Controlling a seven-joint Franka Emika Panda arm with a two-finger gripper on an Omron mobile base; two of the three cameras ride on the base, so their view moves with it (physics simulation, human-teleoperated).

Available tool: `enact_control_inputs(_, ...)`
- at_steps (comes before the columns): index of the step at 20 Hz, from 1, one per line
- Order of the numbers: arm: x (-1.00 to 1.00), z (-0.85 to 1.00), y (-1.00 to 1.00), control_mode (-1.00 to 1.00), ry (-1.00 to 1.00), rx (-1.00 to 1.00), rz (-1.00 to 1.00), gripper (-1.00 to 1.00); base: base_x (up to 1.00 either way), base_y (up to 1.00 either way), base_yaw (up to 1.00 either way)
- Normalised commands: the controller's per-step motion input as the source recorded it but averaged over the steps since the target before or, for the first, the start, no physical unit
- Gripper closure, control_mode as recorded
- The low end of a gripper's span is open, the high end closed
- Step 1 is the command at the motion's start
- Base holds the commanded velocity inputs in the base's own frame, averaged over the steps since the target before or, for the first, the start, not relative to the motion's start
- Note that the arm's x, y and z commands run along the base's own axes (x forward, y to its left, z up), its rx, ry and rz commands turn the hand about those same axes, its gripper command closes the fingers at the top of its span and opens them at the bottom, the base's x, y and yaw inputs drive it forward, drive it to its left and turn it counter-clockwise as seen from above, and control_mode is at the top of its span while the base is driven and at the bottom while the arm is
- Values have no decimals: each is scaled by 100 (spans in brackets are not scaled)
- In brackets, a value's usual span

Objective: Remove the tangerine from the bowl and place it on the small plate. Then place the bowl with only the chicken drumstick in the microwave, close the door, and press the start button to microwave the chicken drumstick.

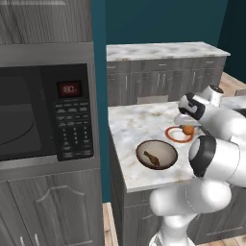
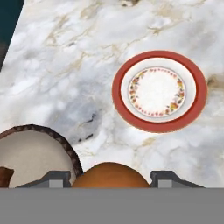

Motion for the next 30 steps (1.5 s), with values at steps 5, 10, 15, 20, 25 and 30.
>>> enact_control_inputs(5,42,-33,0,-100,6,0,0,100,0,0,0)
enact_control_inputs(10,36,-29,1,-100,5,-2,0,100,0,0,0)
enact_control_inputs(15,45,-16,-26,-100,7,3,0,100,0,0,0)
enact_control_inputs(20,47,-28,-32,-100,11,5,0,100,0,0,0)
enact_control_inputs(25,46,-27,-29,-100,12,4,0,100,0,0,0)
enact_control_inputs(30,43,-39,-13,-100,12,1,0,100,0,0,0)
